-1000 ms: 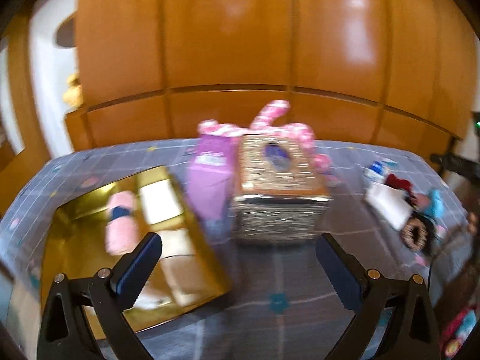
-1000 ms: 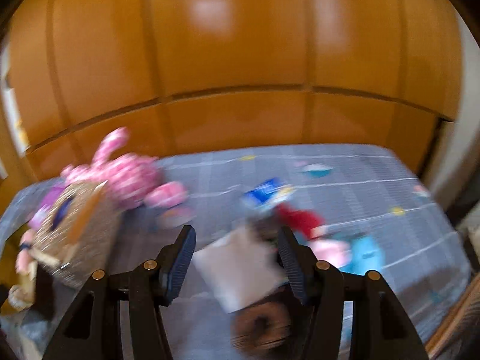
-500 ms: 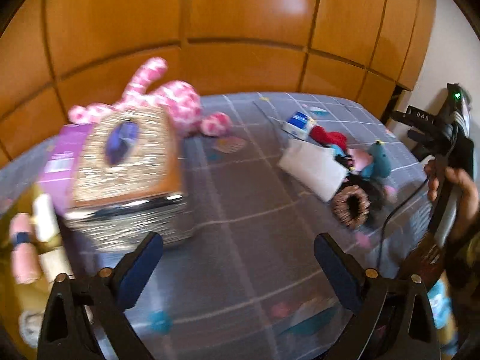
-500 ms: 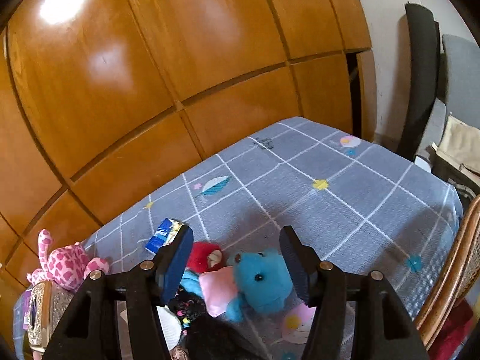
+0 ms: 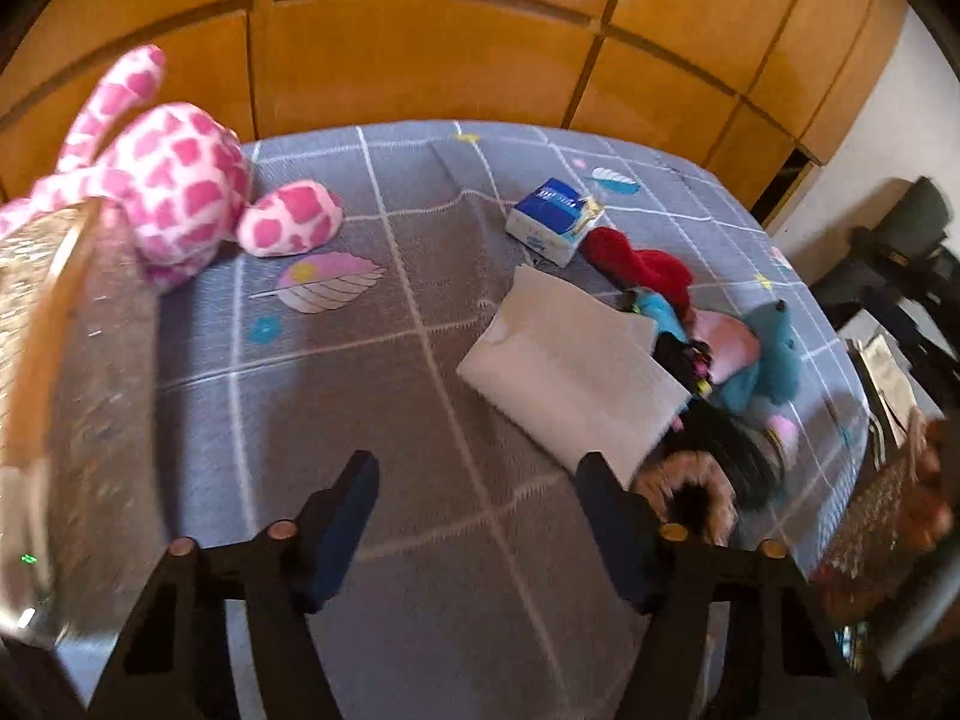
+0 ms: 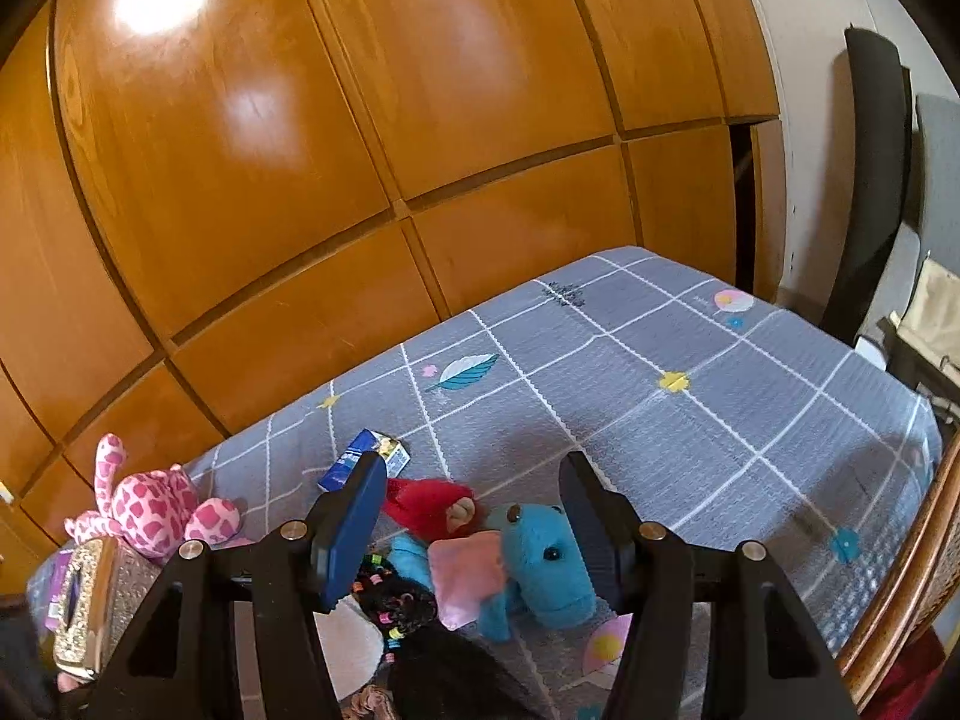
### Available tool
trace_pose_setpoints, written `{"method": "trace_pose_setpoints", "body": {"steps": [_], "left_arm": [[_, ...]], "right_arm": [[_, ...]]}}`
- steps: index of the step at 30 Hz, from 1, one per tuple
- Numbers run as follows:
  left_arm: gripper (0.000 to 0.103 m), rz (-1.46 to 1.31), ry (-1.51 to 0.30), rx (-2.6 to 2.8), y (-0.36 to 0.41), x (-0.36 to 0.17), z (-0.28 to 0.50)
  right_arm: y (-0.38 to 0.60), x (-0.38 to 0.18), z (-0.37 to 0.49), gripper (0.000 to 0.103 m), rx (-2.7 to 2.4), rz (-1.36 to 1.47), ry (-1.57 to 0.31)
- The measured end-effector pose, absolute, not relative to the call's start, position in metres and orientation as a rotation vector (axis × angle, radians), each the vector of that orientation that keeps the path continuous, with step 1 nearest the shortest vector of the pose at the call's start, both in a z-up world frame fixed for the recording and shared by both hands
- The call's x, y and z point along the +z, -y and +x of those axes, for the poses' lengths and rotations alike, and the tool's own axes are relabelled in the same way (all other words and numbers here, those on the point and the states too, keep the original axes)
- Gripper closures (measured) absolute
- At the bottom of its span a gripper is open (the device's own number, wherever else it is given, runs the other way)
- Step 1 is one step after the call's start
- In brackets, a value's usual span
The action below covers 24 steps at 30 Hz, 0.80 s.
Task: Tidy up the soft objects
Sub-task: 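Move both grippers from the tray toward the white cloth on the bed, then grasp the white cloth with the left gripper and lift it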
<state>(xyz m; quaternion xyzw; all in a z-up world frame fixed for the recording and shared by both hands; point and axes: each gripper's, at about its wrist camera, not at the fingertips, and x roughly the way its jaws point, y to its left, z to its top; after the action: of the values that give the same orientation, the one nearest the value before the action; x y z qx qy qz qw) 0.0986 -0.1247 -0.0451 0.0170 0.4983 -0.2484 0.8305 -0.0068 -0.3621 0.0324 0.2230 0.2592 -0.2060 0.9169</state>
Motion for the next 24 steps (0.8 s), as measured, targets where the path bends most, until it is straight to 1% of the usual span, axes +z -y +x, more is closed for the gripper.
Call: {"method": "trace_pose_setpoints", "body": {"steps": [7, 8, 9, 10, 13, 16, 20, 24], "left_arm": [[0.043, 0.006, -1.108, -0.549, 0.158, -0.066, 0.130], [0.060, 0.005, -1.121, -0.553, 0.162, -0.071, 0.134], [0.090, 0.002, -1.139, -0.556, 0.165, -0.076, 0.137], [0.094, -0.010, -1.140, -0.551, 0.165, -0.077, 0.138], [0.095, -0.067, -1.088, -0.577, 0.153, -0.064, 0.131], [0.097, -0.044, -1.040, -0.579, 0.137, -0.049, 0.113], [0.096, -0.050, -1.039, -0.549, 0.105, -0.037, 0.087], [0.096, -0.016, -1.075, -0.502, 0.080, -0.043, 0.061]], "right_arm": [[0.369, 0.030, -0.007, 0.042, -0.395, 0.505, -0.529], [0.369, 0.030, -0.007, 0.042, -0.393, 0.505, -0.530], [0.369, 0.029, -0.007, 0.042, -0.393, 0.506, -0.532], [0.369, 0.029, -0.007, 0.042, -0.392, 0.505, -0.532], [0.369, 0.028, -0.006, 0.042, -0.400, 0.502, -0.535], [0.369, 0.028, -0.006, 0.042, -0.403, 0.499, -0.532], [0.369, 0.029, -0.008, 0.043, -0.405, 0.502, -0.524], [0.370, 0.029, -0.008, 0.042, -0.403, 0.507, -0.525]]}}
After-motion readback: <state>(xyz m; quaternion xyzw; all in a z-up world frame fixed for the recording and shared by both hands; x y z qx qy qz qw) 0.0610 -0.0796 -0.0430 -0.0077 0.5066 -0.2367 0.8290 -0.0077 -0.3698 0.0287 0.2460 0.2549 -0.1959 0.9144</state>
